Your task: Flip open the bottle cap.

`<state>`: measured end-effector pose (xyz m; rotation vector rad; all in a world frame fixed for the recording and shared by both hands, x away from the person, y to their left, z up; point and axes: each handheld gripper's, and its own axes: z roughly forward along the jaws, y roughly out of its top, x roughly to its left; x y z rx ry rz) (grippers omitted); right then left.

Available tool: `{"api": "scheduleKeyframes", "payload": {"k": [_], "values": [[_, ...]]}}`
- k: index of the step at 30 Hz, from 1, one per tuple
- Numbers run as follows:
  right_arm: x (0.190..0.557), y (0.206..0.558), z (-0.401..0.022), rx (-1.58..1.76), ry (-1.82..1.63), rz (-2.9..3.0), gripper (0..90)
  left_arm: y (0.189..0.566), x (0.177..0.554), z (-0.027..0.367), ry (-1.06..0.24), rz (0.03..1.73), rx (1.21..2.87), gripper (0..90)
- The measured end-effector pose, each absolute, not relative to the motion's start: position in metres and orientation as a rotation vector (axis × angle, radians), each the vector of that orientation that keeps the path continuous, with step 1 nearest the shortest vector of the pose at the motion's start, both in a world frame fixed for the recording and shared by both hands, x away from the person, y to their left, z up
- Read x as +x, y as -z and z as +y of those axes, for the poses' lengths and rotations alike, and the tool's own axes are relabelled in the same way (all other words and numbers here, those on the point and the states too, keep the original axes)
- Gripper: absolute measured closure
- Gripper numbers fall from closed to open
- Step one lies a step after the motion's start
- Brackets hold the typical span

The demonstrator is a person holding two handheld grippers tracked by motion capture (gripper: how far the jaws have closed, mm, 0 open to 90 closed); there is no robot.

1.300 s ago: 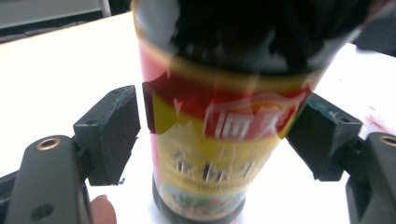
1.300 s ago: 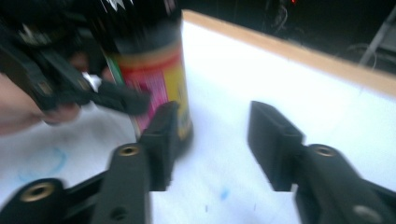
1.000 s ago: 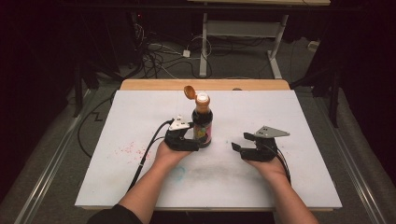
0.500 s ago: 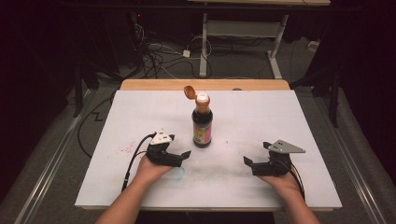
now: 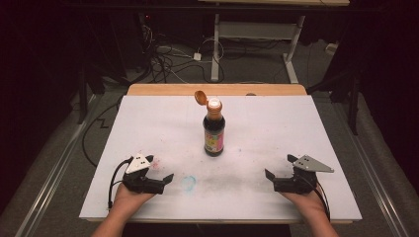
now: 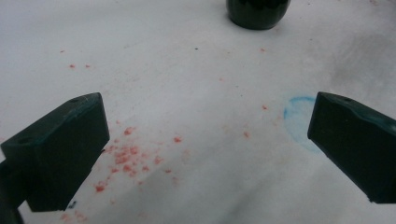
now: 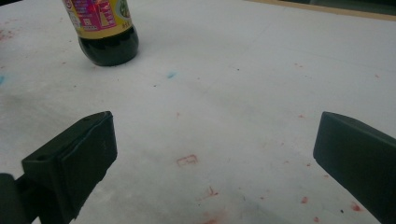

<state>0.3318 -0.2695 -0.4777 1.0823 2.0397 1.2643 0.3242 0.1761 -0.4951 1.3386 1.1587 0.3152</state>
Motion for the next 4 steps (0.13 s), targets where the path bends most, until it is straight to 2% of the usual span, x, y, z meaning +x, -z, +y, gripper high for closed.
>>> {"api": "scheduleKeyframes", "payload": {"k": [4], "values": [[0.3318,0.4779,-0.2687,1.075,-1.25,2.035,0.4,0.4961,0.321,0.1744,-0.337,1.14,1.349,0.0]]}}
